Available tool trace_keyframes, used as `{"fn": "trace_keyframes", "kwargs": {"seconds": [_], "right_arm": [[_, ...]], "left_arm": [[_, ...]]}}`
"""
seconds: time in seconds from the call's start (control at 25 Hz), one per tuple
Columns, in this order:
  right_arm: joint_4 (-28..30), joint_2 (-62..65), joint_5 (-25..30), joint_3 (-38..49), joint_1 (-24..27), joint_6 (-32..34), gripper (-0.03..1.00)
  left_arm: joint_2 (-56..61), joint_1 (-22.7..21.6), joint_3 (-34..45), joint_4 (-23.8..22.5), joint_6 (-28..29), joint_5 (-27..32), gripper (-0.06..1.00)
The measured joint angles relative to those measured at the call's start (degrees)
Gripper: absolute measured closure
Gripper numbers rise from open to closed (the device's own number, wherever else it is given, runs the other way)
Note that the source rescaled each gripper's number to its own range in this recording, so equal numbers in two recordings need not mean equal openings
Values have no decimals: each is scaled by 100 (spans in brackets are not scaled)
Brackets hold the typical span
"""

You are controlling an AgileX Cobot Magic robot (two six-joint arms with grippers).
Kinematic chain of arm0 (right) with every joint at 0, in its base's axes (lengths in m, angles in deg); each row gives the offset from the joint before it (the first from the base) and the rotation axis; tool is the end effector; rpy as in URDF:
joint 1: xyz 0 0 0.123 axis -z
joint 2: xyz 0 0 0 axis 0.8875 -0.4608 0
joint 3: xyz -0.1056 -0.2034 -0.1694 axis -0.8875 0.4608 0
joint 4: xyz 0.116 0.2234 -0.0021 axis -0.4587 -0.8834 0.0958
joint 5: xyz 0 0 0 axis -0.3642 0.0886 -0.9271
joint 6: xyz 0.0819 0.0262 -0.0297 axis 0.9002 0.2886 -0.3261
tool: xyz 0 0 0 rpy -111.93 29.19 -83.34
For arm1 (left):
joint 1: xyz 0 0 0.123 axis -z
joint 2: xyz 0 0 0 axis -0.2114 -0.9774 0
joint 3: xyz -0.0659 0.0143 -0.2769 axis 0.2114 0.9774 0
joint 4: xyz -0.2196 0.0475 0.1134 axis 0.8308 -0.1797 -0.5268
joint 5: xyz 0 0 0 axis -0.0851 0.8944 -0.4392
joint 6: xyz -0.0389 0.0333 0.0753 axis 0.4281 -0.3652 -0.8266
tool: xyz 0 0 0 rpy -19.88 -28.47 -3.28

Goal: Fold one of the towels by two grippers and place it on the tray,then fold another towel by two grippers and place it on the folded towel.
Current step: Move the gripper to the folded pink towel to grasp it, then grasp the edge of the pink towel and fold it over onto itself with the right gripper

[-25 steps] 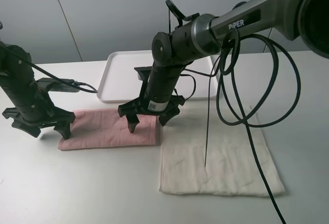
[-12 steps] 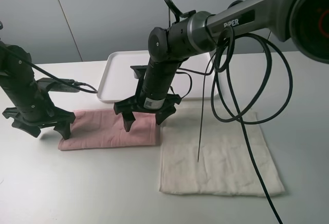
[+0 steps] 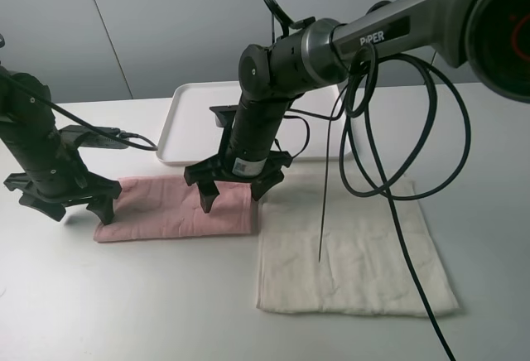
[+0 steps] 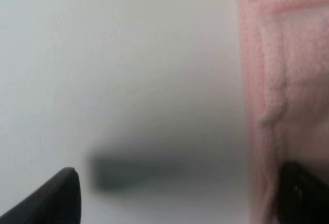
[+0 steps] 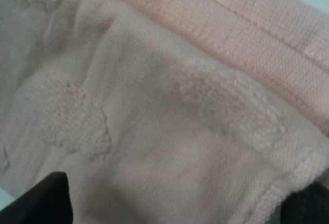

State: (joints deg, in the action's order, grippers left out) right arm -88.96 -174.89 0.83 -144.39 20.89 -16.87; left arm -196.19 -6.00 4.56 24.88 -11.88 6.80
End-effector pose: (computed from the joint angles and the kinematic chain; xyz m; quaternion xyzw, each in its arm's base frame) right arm 0.3159 0.3118 0.0957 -0.2195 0.9640 0.1499 0.0084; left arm 0.3103 -0.0276 0.0936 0.0332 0.9989 0.0333 0.0006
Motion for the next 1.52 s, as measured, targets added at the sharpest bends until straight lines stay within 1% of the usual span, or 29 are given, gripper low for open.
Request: {"fn": "trace_keyframes", "kwargs": {"seconds": [0.48,0.56,0.6,0.64,0.72,0.8,0.84,0.88,1.16,1.32,1.52], "right_arm": [[23,-91,23,-23,0,-12,9],[57,-95,23,-23,0,-12,12],[118,-106,23,-23,0,-12,17],[181,-104,23,-23,0,-12,25],[274,-131,-3,-23,0,-22,47],[296,-157,-64,-23,0,-22,75],[276,-157,-123,-23,0,-22,85],[276,-157,-171,-23,0,-34,91],[276,-157,-250,-23,0,-56,91],[276,-146,-131,-23,0,-163,91],[241,208,29,-23,0,-239,91]], "left_arm": [[0,0,10,0,0,-11,-4],[0,0,10,0,0,-11,-4],[0,0,10,0,0,-11,-4],[0,0,10,0,0,-11,-4],[0,0,10,0,0,-11,-4],[0,0,10,0,0,-11,-4],[0,0,10,0,0,-11,-4],[0,0,10,0,0,-11,-4],[0,0,10,0,0,-11,-4],[0,0,10,0,0,-11,-4],[0,0,10,0,0,-11,-4]]}}
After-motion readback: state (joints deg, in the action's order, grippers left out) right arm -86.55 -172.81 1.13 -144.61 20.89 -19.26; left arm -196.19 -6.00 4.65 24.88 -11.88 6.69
